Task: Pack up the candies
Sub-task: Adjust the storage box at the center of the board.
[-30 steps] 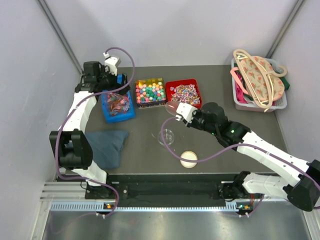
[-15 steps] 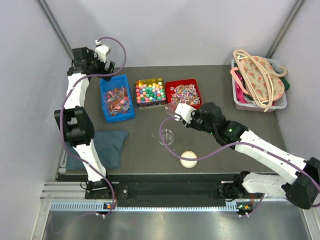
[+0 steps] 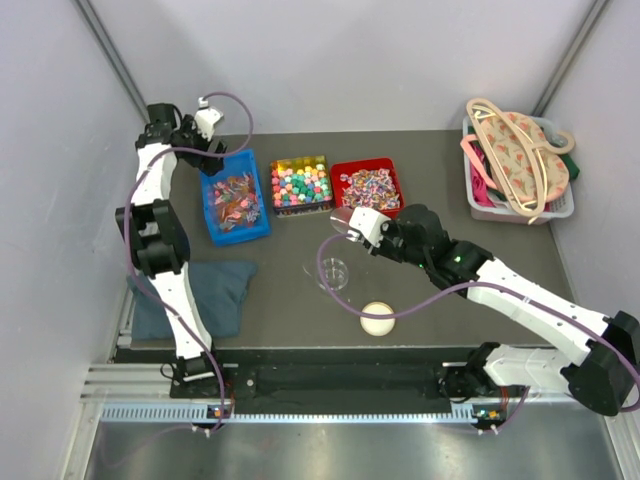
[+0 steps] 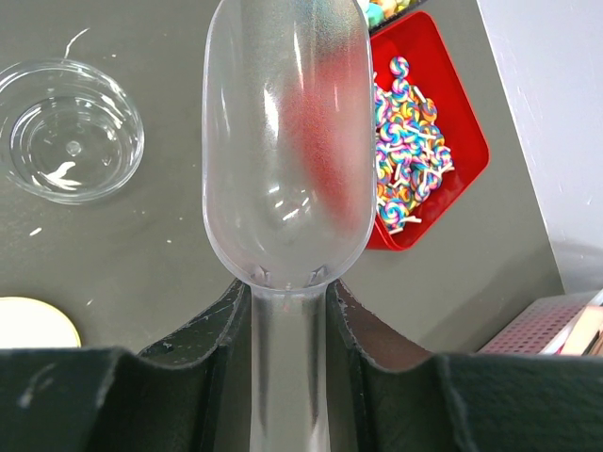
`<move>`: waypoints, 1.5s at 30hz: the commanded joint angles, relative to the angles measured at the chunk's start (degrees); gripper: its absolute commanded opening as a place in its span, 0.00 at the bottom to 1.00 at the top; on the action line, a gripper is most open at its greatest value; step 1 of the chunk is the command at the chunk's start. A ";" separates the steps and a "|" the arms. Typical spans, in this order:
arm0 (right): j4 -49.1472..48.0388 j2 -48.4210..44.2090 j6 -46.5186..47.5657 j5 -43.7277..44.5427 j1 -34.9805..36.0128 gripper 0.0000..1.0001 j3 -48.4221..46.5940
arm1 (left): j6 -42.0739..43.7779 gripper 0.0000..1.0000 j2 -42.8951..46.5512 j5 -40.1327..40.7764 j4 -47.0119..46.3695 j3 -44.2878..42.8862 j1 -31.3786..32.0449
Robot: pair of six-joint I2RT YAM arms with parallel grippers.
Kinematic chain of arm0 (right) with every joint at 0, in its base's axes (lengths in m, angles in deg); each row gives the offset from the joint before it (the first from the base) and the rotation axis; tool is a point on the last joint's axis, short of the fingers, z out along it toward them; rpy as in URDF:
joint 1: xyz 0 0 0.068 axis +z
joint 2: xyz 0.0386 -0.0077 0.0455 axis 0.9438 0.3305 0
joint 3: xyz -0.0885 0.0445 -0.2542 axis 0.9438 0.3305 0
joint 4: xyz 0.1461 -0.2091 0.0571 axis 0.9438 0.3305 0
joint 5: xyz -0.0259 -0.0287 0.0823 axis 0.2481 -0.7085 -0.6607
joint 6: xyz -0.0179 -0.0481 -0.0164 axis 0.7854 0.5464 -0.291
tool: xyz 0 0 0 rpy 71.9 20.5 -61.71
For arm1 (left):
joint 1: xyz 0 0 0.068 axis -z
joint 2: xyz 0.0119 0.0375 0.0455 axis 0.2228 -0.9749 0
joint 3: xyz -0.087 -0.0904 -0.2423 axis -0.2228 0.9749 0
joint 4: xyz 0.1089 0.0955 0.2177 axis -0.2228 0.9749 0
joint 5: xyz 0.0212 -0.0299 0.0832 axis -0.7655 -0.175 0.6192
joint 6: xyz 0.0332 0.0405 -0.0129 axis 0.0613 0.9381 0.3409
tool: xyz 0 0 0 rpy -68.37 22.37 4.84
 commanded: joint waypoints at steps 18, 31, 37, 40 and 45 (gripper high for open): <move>-1.43 0.62 -1.90 -2.02 -0.52 0.00 -3.89 | 7.37 0.58 -5.67 -1.03 5.33 -1.11 -0.20; -0.90 0.80 -2.69 -3.08 -0.43 0.00 -4.77 | 0.79 0.48 2.85 4.95 -2.40 14.80 -0.90; -0.90 0.62 -2.95 -3.43 -0.43 0.00 -4.77 | -8.87 0.46 3.82 13.64 -5.56 15.59 -1.08; -0.99 0.80 -3.39 -3.61 -0.52 0.00 -5.04 | -14.41 0.45 4.79 15.75 -6.36 16.30 -1.08; -0.46 1.50 -4.27 -3.96 -0.43 0.00 -6.00 | -22.14 0.46 7.51 17.70 -6.36 19.45 -1.08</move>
